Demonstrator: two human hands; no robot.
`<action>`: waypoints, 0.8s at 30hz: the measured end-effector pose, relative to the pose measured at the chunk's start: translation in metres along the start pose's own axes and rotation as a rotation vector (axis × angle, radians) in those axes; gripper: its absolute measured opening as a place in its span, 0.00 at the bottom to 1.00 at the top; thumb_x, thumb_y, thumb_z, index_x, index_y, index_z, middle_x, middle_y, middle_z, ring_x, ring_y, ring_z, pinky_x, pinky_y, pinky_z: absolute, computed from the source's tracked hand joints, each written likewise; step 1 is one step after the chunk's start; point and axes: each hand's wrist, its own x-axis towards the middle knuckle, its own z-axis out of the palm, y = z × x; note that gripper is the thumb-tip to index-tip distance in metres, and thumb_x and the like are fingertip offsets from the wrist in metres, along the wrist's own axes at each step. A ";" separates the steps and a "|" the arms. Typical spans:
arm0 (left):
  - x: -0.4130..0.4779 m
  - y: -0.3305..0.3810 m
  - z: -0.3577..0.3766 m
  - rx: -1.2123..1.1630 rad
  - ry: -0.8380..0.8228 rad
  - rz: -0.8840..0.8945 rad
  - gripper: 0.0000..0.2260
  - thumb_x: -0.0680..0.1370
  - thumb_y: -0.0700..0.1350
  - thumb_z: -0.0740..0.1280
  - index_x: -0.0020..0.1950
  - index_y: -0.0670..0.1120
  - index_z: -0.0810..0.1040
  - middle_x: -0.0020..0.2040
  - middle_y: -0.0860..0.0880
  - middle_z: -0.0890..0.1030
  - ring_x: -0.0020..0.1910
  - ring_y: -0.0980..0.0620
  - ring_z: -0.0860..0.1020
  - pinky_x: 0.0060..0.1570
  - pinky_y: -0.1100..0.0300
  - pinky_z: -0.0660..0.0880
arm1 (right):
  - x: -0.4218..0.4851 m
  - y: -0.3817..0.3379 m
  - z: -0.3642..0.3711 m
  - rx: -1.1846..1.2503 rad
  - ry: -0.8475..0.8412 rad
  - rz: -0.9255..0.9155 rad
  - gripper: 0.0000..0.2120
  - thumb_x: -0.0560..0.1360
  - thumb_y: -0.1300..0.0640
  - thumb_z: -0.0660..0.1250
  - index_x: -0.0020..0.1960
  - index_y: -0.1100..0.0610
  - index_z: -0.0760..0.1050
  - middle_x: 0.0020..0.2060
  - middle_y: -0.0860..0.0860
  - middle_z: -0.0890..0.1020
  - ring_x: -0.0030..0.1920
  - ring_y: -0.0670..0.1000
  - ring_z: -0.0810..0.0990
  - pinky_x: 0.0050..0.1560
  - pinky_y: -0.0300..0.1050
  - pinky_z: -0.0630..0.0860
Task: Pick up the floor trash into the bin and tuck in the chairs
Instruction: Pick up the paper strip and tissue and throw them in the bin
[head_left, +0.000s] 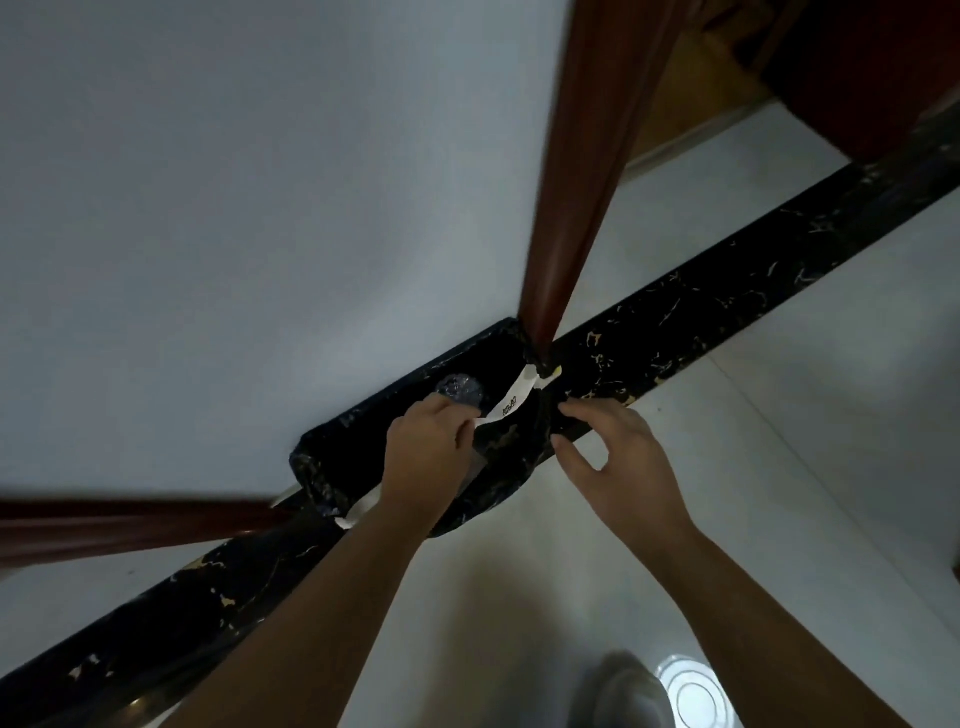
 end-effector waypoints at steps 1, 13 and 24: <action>0.001 -0.003 0.008 0.013 -0.019 0.003 0.07 0.70 0.39 0.65 0.43 0.41 0.83 0.37 0.43 0.80 0.31 0.44 0.78 0.28 0.47 0.76 | 0.001 0.003 -0.001 0.000 0.000 0.003 0.15 0.72 0.58 0.69 0.58 0.56 0.77 0.55 0.51 0.79 0.57 0.50 0.73 0.55 0.37 0.65; -0.055 0.032 -0.047 0.205 -0.046 -0.099 0.18 0.73 0.49 0.57 0.48 0.40 0.81 0.45 0.42 0.81 0.42 0.41 0.78 0.40 0.48 0.76 | -0.041 -0.027 -0.032 -0.170 -0.118 0.052 0.14 0.72 0.56 0.68 0.57 0.58 0.77 0.51 0.53 0.81 0.54 0.54 0.76 0.53 0.46 0.72; -0.101 0.129 -0.216 0.218 0.143 0.004 0.14 0.73 0.45 0.60 0.49 0.39 0.81 0.48 0.42 0.81 0.47 0.43 0.78 0.46 0.50 0.74 | -0.109 -0.157 -0.113 -0.273 0.022 0.009 0.17 0.70 0.50 0.59 0.49 0.59 0.80 0.47 0.54 0.83 0.49 0.55 0.81 0.50 0.49 0.77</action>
